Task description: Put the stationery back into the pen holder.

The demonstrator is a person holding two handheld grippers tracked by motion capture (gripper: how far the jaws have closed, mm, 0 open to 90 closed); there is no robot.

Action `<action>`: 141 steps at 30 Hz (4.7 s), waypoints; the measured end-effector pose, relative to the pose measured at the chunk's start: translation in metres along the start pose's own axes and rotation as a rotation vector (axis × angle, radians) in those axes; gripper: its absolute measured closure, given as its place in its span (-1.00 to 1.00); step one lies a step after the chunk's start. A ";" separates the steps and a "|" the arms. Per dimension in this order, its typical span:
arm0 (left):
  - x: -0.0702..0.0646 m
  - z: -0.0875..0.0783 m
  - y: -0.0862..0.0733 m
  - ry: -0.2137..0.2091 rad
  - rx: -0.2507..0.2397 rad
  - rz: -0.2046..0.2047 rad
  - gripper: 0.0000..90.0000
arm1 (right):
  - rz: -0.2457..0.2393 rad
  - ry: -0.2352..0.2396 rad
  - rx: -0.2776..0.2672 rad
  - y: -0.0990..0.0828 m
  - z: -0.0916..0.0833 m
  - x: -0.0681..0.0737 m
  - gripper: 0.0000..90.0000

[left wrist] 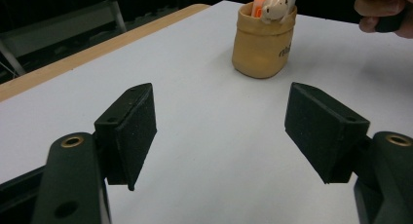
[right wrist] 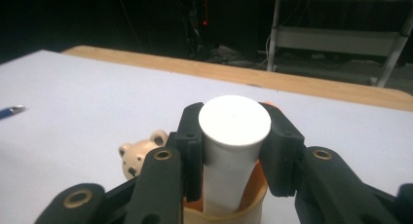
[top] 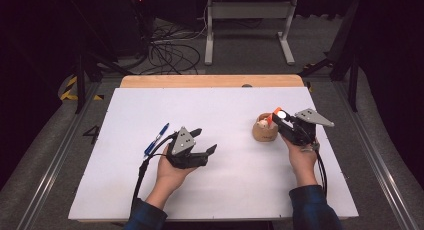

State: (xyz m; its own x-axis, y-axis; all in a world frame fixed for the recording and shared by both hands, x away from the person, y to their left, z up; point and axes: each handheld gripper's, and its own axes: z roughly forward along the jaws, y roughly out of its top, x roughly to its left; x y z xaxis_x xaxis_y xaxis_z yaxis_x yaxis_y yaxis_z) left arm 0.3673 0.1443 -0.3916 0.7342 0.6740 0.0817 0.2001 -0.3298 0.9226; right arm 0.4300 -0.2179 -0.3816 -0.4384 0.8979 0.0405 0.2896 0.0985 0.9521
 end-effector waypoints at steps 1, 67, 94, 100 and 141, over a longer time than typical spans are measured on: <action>0.001 0.000 0.000 0.005 0.000 0.002 -0.38 | 0.000 -0.002 0.012 -0.001 0.001 0.000 0.46; 0.104 -0.044 -0.028 0.268 0.155 -0.156 -0.44 | -0.094 0.267 -0.003 0.005 -0.029 0.038 -1.00; 0.144 -0.005 -0.053 0.243 0.363 -0.249 0.23 | -0.091 0.256 -0.017 0.004 -0.036 0.039 -0.97; 0.147 0.000 -0.057 0.235 0.412 -0.250 0.33 | -0.090 0.256 -0.017 0.004 -0.036 0.039 -0.97; 0.107 0.000 -0.023 0.056 0.240 -0.235 0.78 | -0.097 0.329 0.029 0.001 -0.025 0.060 -0.84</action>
State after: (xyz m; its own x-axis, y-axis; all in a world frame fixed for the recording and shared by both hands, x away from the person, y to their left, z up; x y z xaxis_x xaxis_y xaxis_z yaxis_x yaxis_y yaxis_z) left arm 0.4417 0.2241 -0.4045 0.6144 0.7832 -0.0959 0.5115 -0.3028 0.8042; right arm 0.3825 -0.1753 -0.3708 -0.7149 0.6974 0.0504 0.2549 0.1928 0.9476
